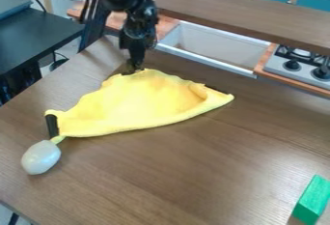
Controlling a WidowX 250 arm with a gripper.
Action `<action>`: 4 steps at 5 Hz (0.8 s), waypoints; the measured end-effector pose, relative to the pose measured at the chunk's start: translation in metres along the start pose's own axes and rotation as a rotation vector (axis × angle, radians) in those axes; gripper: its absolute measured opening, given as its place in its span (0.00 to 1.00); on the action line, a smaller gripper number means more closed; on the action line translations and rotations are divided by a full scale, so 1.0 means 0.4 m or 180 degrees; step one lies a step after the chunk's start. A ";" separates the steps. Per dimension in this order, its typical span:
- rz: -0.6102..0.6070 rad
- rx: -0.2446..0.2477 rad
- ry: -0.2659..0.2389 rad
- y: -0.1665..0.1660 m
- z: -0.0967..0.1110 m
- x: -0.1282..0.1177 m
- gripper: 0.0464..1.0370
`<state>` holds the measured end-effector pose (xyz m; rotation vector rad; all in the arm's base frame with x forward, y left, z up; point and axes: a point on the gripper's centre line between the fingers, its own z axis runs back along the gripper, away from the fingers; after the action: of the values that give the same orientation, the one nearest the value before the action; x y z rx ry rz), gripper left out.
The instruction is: Unfold the cloth from top left to bottom right
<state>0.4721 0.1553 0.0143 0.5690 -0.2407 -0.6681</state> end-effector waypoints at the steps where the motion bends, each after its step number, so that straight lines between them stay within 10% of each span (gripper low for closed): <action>1: 0.0006 0.0048 0.0005 0.011 0.001 0.003 0.96; 4: -0.0058 0.0033 0.0150 -0.015 -0.040 -0.008 0.96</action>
<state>0.4728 0.1603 -0.0021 0.5967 -0.1953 -0.6706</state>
